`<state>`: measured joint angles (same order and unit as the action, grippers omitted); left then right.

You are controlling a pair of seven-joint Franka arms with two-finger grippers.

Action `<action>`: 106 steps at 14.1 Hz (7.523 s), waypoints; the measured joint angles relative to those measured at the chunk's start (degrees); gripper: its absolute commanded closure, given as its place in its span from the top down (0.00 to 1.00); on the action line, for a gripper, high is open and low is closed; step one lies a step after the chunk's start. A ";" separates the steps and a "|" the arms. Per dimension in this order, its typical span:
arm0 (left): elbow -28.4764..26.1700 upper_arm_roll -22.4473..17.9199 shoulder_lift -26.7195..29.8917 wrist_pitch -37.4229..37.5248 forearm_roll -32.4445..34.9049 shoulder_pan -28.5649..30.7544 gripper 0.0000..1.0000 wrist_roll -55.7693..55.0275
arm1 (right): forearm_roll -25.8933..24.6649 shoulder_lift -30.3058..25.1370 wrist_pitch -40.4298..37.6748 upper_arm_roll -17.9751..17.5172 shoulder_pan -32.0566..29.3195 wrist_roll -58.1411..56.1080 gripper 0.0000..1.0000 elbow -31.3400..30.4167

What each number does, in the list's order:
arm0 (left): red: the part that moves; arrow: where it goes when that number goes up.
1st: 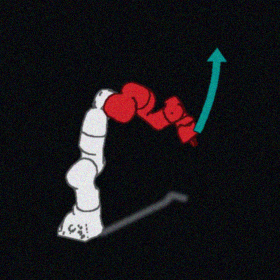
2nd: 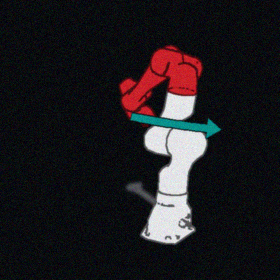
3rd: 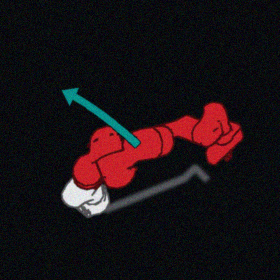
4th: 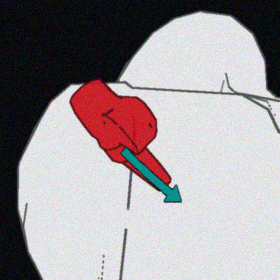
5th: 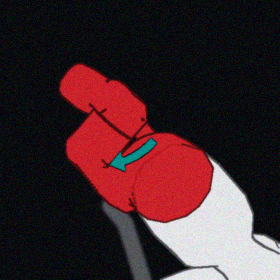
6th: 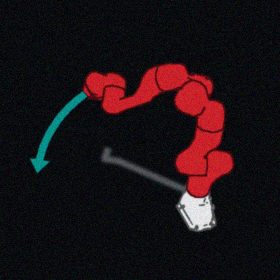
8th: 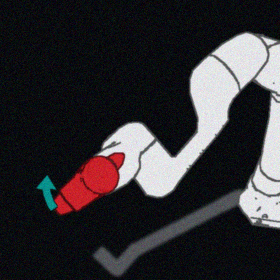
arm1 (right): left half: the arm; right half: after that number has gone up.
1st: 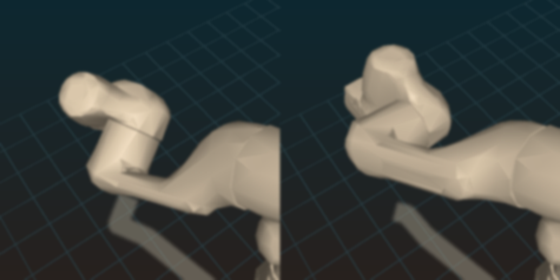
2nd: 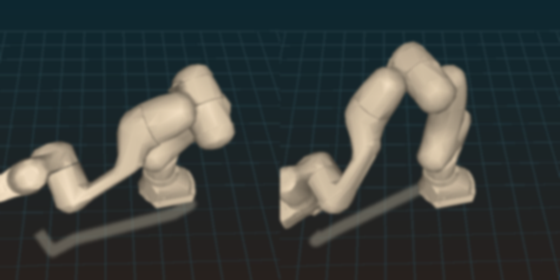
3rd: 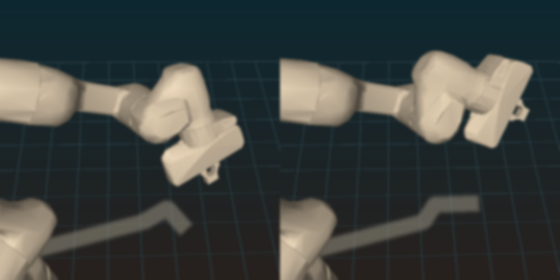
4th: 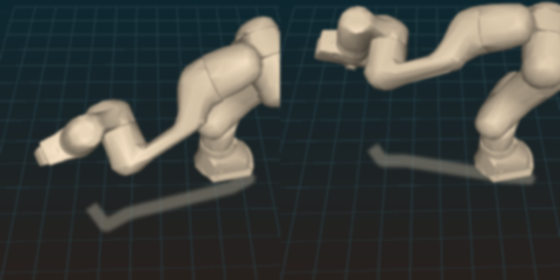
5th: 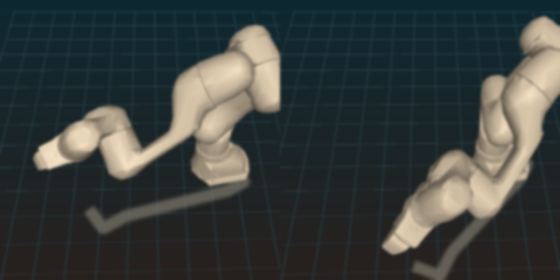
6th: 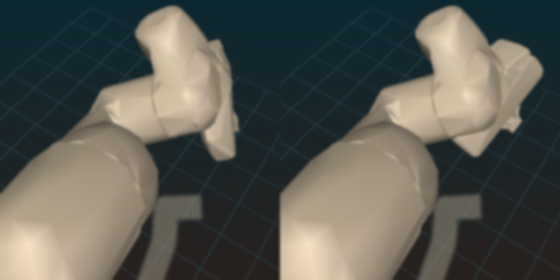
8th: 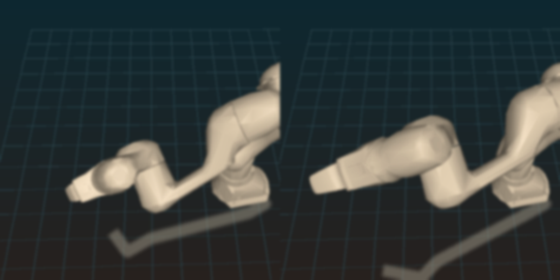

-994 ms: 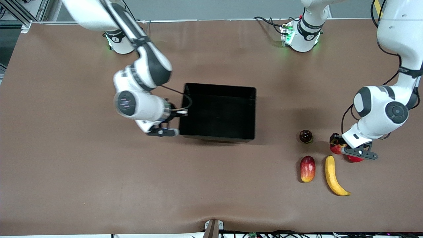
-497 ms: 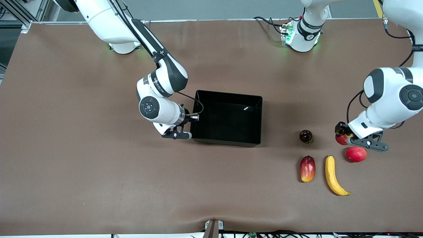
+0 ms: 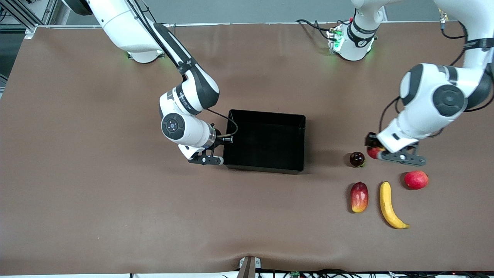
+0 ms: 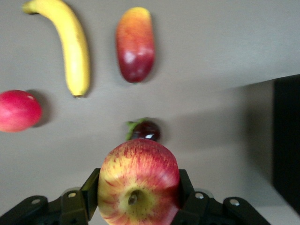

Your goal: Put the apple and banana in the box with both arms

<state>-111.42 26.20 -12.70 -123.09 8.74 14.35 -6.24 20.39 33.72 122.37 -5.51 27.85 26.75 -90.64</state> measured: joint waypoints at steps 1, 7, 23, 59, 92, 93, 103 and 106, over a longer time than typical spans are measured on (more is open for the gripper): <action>-0.24 1.89 0.00 0.00 0.00 -0.05 0.00 -3.26 | -0.23 -1.22 -2.29 0.14 -0.01 -0.02 1.00 0.86; -0.75 12.02 -0.05 -1.21 -0.07 -0.86 0.00 -16.74 | -8.13 -8.20 -25.83 4.20 -2.73 -0.12 1.00 12.02; -2.88 13.18 -14.36 -15.00 13.97 -12.90 0.00 -40.99 | -19.68 -13.85 -42.71 5.65 -27.78 -18.14 1.00 24.86; 5.84 15.50 -18.83 -5.04 25.19 -15.06 1.00 -54.22 | -19.53 -33.59 -28.01 5.17 -29.40 -19.25 1.00 0.73; 35.09 -8.71 -41.01 -14.44 18.07 -0.87 0.33 -2.60 | -19.58 -33.53 -30.98 5.85 -30.47 -24.95 1.00 0.75; 35.09 -8.76 -41.05 -14.44 18.07 -0.87 0.12 -2.60 | -19.58 -33.54 -30.98 5.85 -30.47 -24.95 1.00 0.75; 37.81 -0.53 -32.93 1.61 17.96 -1.06 0.00 -1.82 | -19.56 -33.53 -30.99 5.84 -30.47 -24.95 1.00 0.77; 37.31 6.88 -28.45 11.53 16.43 -1.80 0.00 -6.59 | -19.55 -33.54 -30.99 5.81 -30.47 -24.95 1.00 0.77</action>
<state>-74.11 33.08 -41.16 -111.56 25.17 12.55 -12.83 0.84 0.18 91.38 0.30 -2.62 1.80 -89.87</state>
